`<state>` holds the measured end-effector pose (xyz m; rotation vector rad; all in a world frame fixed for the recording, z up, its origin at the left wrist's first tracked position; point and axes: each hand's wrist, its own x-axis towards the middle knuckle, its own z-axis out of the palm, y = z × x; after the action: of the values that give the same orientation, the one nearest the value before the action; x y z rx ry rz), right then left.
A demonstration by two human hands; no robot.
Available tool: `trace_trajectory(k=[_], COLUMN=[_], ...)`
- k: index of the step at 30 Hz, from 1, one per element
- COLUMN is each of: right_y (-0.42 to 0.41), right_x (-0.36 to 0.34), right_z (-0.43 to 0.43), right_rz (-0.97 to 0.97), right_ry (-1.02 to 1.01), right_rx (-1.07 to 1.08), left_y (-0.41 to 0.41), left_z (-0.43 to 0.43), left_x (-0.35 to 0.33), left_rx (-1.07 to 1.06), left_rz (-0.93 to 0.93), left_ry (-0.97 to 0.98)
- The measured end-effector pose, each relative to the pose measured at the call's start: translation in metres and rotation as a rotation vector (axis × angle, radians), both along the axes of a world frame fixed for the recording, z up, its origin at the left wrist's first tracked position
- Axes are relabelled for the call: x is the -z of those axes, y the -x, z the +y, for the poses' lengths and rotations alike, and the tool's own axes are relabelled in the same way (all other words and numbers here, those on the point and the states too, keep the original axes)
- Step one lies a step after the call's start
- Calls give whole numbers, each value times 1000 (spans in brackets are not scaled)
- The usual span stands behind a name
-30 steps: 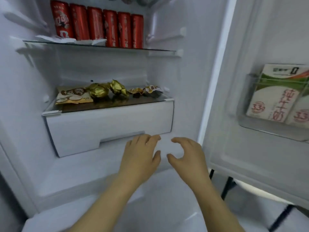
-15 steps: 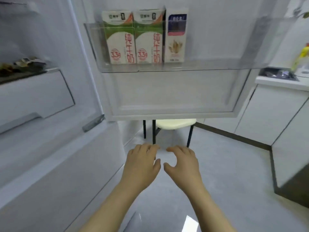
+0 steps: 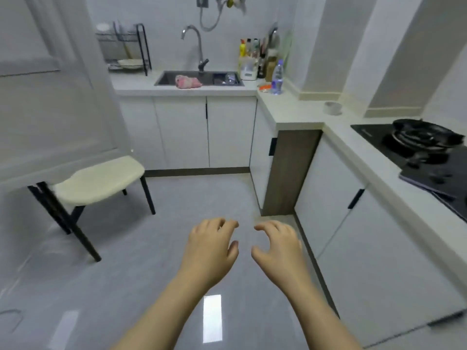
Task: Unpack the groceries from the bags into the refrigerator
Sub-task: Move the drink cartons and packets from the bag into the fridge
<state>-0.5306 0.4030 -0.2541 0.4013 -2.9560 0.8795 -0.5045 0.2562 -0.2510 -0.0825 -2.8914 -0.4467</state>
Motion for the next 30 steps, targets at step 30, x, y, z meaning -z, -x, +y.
trace_trajectory(k=[30], right_y=[-1], right_x=[2], right_z=[406], right_rz=[138], right_ry=[65], right_rx=[1292], left_y=[155], left_z=[491], left_x=[2], left_rx=[1264], left_rz=[51], left_ry=[-99])
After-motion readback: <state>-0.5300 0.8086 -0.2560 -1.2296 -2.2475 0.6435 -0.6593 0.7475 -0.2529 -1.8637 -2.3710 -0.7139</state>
